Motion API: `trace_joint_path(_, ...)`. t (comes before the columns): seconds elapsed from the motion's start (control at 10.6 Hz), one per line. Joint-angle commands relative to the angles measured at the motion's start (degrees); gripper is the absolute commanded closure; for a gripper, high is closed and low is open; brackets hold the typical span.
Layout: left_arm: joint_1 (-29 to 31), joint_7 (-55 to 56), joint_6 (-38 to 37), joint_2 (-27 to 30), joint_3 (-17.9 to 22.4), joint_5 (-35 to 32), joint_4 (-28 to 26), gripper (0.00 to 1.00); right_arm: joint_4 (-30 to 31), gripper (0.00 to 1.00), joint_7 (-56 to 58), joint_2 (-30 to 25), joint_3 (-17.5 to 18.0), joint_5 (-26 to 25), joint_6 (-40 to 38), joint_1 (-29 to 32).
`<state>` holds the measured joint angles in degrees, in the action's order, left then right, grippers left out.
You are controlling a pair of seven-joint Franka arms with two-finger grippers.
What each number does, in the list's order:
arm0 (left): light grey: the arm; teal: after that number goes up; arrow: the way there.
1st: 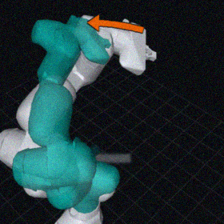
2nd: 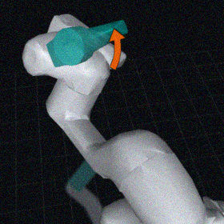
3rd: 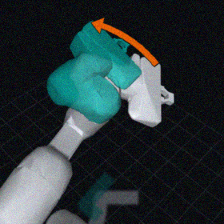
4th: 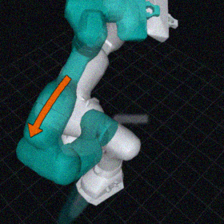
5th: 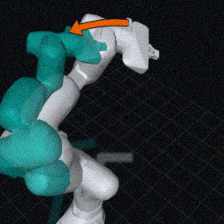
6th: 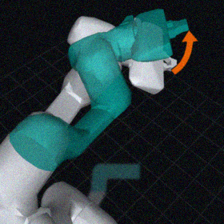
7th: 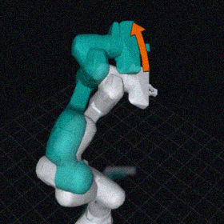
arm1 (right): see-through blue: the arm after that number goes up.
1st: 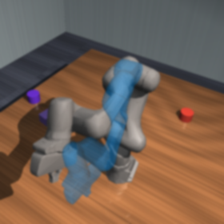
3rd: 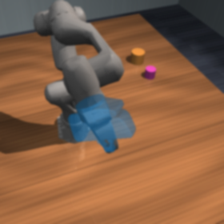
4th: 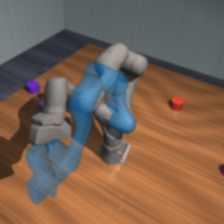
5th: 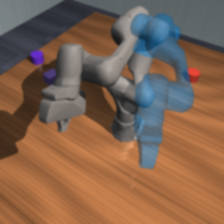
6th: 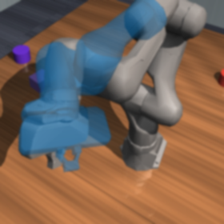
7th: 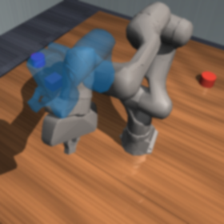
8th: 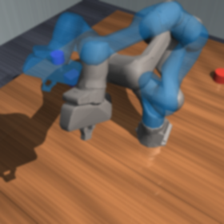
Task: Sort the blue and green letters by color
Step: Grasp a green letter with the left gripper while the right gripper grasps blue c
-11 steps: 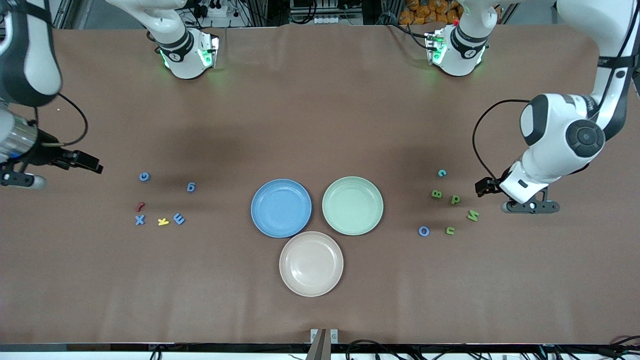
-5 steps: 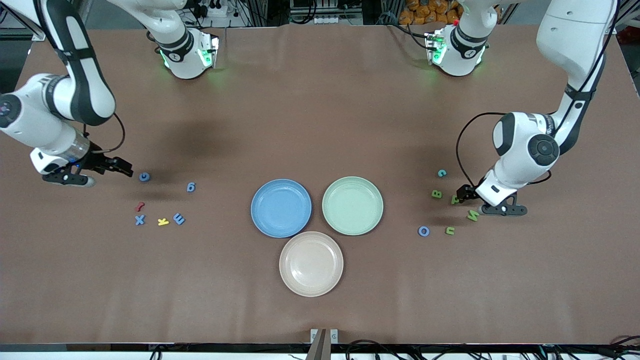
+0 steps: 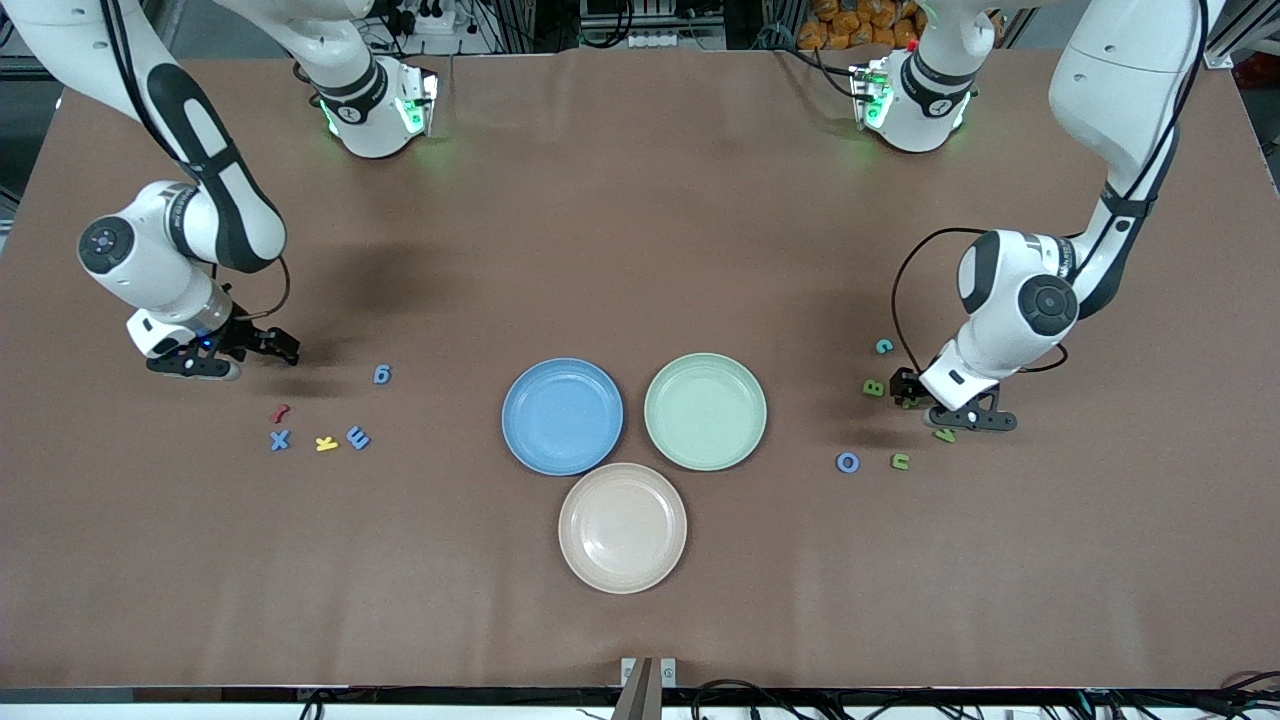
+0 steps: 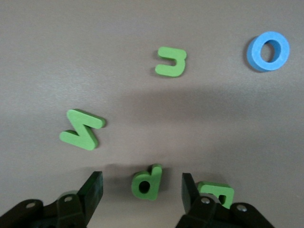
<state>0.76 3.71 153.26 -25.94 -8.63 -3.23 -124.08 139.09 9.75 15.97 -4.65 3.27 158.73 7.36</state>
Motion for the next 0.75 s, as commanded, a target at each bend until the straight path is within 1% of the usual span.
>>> trace_joint_path(0.0, -0.1, 0.6, 2.3, -1.3, 0.2, -1.0, -0.4, 0.33, 2.4, 0.0, 1.3, 0.6, 0.6, 0.3, 2.3, 1.1)
trace_joint_path(0.19, -0.1, 0.6, 2.6, -1.6, 0.2, -1.1, -0.4, 0.36, 4.4, 0.0, 1.3, -0.1, 0.6, 0.2, 2.6, 1.3)
trace_joint_path(0.28, -0.1, 0.6, 2.6, -1.8, 0.2, -1.0, -0.5, 0.39, 5.0, 0.0, 1.5, -0.1, 0.6, 0.2, 3.1, 1.5)
trace_joint_path(0.38, -0.1, 0.6, 2.6, -1.8, 0.2, -1.0, -0.5, 0.66, 5.5, 0.05, 1.6, -0.2, 0.6, 0.2, 3.2, 1.5)
trace_joint_path(0.47, -0.1, 0.7, 2.6, -1.8, 0.2, -1.0, -0.5, 0.85, 5.6, 0.12, 1.7, -0.2, 0.6, 0.2, 3.3, 1.5)
trace_joint_path(0.57, 0.0, 0.9, 2.6, -1.8, 0.2, -1.0, -0.5, 1.0, 5.5, 0.12, 1.9, -0.2, 0.6, 0.2, 3.4, 1.5)
trace_joint_path(0.66, 0.3, 1.0, 2.6, -1.7, 0.2, -1.0, -0.6, 1.0, 5.2, 0.12, 1.9, -0.1, 0.6, 0.2, 3.7, 1.5)
